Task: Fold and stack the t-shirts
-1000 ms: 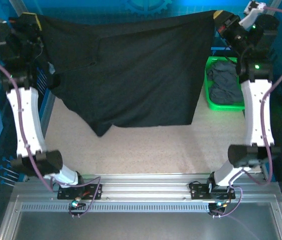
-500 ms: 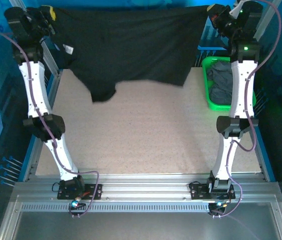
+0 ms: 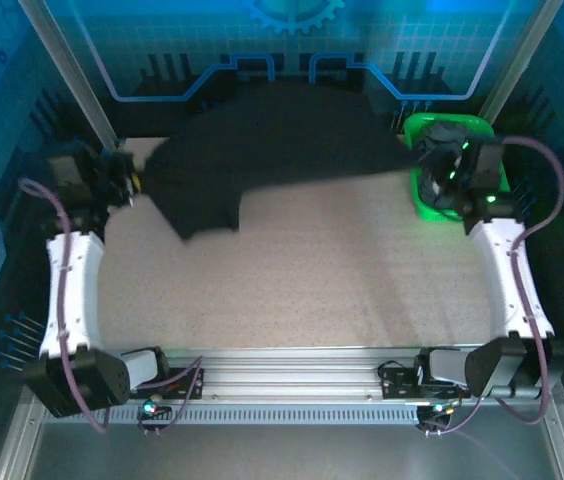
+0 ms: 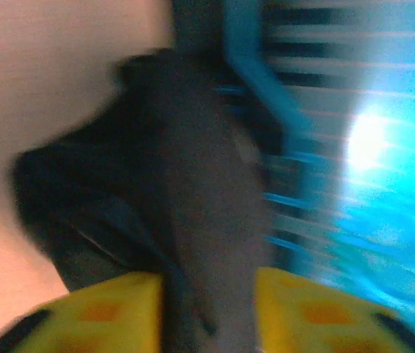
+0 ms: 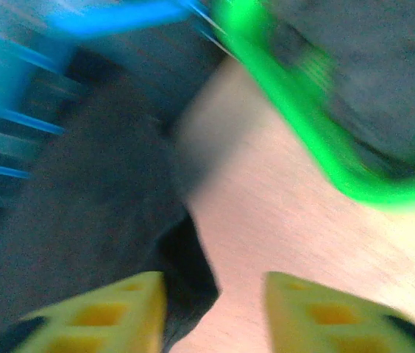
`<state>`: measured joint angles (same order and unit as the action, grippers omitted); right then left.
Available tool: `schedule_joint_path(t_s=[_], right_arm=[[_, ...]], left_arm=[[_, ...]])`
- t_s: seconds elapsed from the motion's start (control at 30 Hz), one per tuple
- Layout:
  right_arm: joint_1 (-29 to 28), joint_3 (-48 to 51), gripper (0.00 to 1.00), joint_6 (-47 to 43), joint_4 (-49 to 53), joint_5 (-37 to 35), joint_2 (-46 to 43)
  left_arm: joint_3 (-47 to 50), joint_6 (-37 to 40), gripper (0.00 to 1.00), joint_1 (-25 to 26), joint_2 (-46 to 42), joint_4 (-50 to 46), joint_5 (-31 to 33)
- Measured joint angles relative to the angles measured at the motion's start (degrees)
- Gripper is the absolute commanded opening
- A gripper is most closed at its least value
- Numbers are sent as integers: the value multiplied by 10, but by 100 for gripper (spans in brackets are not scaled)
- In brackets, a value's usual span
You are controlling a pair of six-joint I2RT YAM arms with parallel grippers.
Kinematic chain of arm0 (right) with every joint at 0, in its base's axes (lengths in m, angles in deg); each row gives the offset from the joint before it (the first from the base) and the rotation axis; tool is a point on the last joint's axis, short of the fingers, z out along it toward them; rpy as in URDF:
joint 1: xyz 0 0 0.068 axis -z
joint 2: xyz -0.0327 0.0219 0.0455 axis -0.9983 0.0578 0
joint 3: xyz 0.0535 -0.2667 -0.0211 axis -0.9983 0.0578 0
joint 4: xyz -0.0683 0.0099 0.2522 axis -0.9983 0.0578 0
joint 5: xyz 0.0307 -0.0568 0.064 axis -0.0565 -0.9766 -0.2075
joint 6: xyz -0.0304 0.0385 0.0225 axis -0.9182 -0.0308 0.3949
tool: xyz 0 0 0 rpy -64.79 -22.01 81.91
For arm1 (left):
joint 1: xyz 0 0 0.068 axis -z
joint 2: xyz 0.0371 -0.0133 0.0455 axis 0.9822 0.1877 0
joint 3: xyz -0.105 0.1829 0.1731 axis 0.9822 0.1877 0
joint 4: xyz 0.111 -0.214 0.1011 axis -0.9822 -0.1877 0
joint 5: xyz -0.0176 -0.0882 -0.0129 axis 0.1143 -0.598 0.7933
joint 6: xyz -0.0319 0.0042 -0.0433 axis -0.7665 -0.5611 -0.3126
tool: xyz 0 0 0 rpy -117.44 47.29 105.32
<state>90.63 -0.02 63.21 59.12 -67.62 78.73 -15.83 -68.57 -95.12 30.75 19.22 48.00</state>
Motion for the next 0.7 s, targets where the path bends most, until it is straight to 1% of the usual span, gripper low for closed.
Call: schedule_joint_path(t_s=[0.03,0.1,0.17,0.2,0.33,0.43,0.57,0.7], right_arm=[[0,32,61,-1,7,-4,10],[-1,99,63,-10,44,-15,32],[-3,125,63,-18,82,-21,33],[-6,126,62,-24,95,-24,28],[-31,126,61,-45,105,-27,-7],[-65,125,59,-56,110,-25,-19],[-117,125,56,-60,105,-6,-15],[-166,126,56,-60,89,20,9]], left_arm=[[41,16,57,0,24,-3,4],[123,50,59,0,76,-35,15],[169,79,58,3,82,-76,19],[181,95,57,7,70,-95,20],[196,130,54,35,1,-113,19],[224,137,51,54,-40,-128,17],[259,148,49,68,-52,-187,24],[260,162,51,68,-57,-248,63]])
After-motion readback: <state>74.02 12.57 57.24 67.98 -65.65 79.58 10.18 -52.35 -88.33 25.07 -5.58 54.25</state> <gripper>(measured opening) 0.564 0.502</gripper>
